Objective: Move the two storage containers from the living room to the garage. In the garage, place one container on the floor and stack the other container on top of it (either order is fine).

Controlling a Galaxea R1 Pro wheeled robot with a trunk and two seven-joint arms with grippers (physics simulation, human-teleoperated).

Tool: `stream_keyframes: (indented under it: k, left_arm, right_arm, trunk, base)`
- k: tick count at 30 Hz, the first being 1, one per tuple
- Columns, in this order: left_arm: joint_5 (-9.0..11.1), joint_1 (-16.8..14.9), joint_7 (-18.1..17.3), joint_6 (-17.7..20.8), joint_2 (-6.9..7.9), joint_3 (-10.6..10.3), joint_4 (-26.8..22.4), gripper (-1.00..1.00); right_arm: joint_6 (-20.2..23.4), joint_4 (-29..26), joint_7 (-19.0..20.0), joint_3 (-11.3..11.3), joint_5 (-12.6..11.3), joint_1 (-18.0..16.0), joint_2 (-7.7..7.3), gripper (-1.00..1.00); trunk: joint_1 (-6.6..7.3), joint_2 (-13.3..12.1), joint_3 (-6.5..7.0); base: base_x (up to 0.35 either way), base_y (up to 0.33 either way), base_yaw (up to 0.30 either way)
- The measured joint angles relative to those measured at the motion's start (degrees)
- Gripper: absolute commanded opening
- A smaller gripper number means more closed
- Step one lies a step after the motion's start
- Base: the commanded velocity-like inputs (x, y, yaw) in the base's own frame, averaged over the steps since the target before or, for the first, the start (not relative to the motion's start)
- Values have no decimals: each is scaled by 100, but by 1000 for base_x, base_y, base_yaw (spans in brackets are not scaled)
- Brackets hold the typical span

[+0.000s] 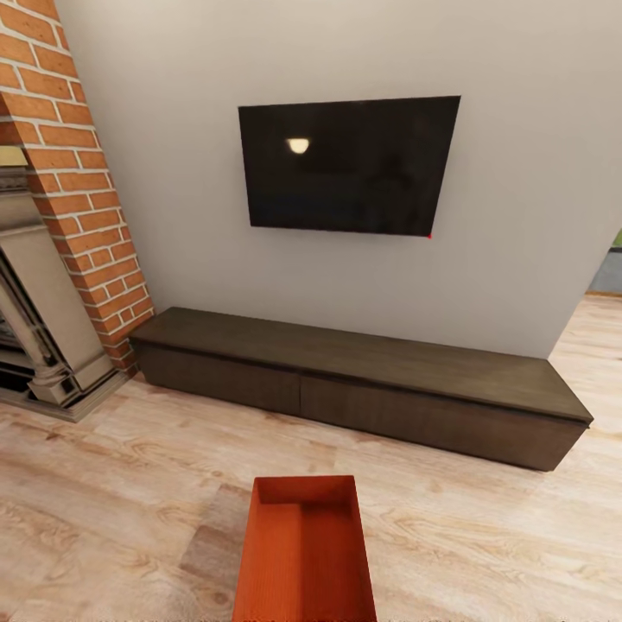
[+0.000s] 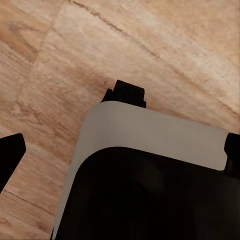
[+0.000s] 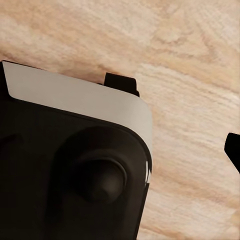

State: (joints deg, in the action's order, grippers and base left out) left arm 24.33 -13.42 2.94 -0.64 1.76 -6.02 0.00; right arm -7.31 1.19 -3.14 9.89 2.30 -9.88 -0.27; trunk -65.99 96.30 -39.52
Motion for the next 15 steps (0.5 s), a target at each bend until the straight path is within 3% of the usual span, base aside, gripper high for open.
stream_keyframes:
  k: [15]
  left_arm:
    - [-33, 0, 0, -6, -14, 0, -4, 100]
  right_arm:
    - [61, 0, -5, -50, -32, 0, -35, 100]
  trunk:
    - [0, 0, -134]
  base:
    - [0, 0, 0]
